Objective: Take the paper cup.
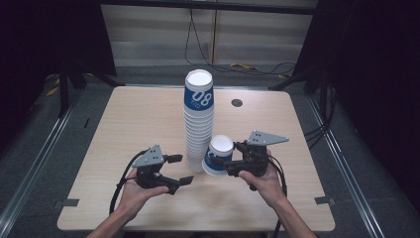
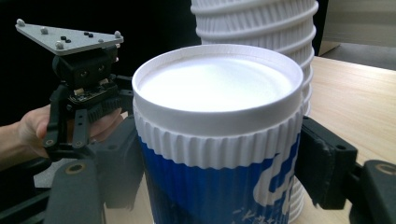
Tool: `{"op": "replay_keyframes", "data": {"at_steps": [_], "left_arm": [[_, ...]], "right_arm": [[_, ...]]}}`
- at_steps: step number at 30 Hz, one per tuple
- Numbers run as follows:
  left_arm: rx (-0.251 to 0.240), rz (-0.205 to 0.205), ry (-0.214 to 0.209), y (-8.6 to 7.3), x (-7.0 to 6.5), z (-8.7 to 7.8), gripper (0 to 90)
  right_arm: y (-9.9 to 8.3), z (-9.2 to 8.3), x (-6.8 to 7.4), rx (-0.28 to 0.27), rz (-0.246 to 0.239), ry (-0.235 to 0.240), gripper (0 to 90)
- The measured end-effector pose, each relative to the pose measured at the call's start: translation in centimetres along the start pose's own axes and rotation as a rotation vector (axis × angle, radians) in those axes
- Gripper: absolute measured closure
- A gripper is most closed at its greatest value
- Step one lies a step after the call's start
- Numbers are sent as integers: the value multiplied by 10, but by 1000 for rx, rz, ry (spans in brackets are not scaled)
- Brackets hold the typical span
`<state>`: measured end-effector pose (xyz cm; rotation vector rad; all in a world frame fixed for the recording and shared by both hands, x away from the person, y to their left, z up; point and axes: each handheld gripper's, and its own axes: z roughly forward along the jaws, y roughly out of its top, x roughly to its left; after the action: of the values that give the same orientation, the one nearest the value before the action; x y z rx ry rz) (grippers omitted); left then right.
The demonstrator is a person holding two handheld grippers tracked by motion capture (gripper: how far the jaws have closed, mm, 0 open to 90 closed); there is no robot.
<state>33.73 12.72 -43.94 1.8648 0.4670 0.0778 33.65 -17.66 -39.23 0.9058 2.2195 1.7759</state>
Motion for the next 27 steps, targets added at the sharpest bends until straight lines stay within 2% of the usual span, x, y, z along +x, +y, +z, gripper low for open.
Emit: {"op": "replay_keyframes", "data": {"at_steps": [1, 2, 5, 7, 9, 14, 17, 19, 27], "left_arm": [[8, -28, -19, -1, -1, 2, 177], [10, -31, -24, -1, -1, 4, 181], [20, -16, -16, -3, -2, 6, 201], [13, -33, -26, -4, -2, 7, 200], [2, -28, -28, -4, -2, 6, 199], [3, -39, -45, -6, -4, 9, 186], [26, -47, -47, -8, -4, 12, 163], [23, -48, -57, -8, -5, 13, 157], [38, -35, -65, -9, -6, 16, 163]], "right_arm": [[-3, 0, -2, -12, 7, 2, 262], [-5, 1, -2, -7, 13, 2, 262], [-8, 5, -1, 1, 24, 16, 263], [-10, 9, 2, 19, 17, 28, 263], [-11, 14, 4, 27, 17, 44, 263], [-13, 19, 5, 48, 24, 33, 263], [-13, 21, 5, 52, 26, 38, 263], [-14, 24, 7, 51, 27, 47, 263], [-14, 32, 11, 52, 32, 54, 264]]}}
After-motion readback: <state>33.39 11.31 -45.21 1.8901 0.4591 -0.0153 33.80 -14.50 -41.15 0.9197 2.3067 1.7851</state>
